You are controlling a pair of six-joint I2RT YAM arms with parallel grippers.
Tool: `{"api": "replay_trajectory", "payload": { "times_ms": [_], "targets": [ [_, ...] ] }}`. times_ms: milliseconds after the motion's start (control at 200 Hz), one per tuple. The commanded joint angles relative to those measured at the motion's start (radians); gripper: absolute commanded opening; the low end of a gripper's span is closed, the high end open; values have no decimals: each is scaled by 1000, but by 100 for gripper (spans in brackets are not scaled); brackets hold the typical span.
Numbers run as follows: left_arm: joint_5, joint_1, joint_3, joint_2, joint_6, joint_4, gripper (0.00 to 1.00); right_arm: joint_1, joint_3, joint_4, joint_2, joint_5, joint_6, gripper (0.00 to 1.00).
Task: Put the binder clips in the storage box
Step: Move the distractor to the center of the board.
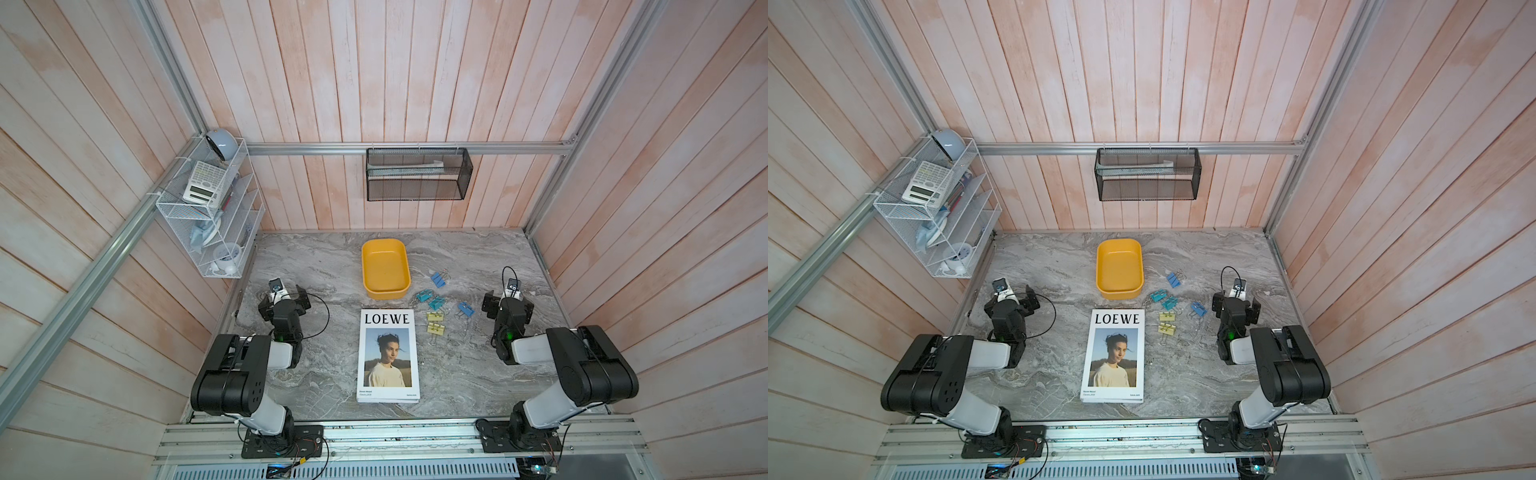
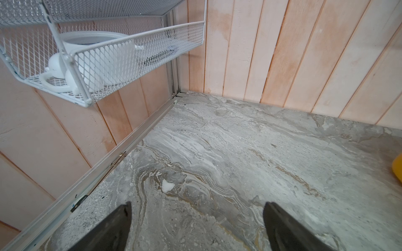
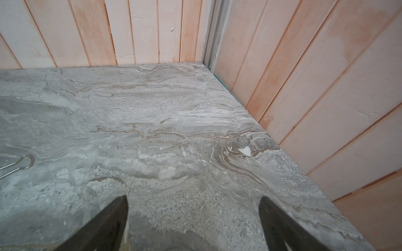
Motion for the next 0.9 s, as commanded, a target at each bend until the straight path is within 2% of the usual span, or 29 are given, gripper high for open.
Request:
{"api": "replay_trajectory", "payload": {
  "times_ms": [0, 155, 190, 240, 320, 370, 430, 485, 570, 670, 740, 770, 810, 845, 895],
  "targets": [
    [-6, 4, 3, -3, -4, -7, 100, -4, 14, -4, -12, -8, 13, 98],
    [-3, 0, -4, -8, 6, 6, 100, -3, 12, 1, -13, 4, 13, 98],
    [4, -13, -9, -33, 28, -2, 100, 7, 14, -10, -25, 47, 15, 98],
    [-42, -51, 11, -111, 65, -100, 100, 10, 7, -27, -46, 22, 16, 98],
    [-173, -173, 70, -253, 138, -272, 100, 12, -33, 63, -42, -14, -14, 98],
    [-216, -272, 126, -352, 156, -415, 100, 17, -47, 111, -29, -10, -25, 98],
    [-314, -439, 204, -428, 176, -577, 100, 17, -42, 94, -33, -10, -24, 98],
    [-425, -591, 302, -443, 138, -768, 100, 17, -34, 84, -32, -9, -23, 98],
    [-536, -788, 510, -359, -17, -1155, 100, 9, 10, -8, -37, 1, -5, 98],
    [-576, -1022, 763, -163, -205, -1529, 100, 3, 22, -32, -39, -3, 3, 98],
    [-543, -1120, 921, -28, -329, -1718, 100, 3, 28, -46, -49, -11, -4, 98],
    [-494, -1139, 966, 13, -378, -1759, 100, 14, 53, -102, -78, 21, -14, 98],
    [-414, -1158, 992, 49, -402, -1753, 100, 44, 137, -318, -167, 93, -26, 98],
    [-398, -1177, 1002, 67, -438, -1738, 100, 56, 220, -498, -251, 87, -32, 98],
    [-359, -1199, 1003, 87, -467, -1696, 100, 55, 319, -689, -352, 28, 25, 98]
  ]
}}
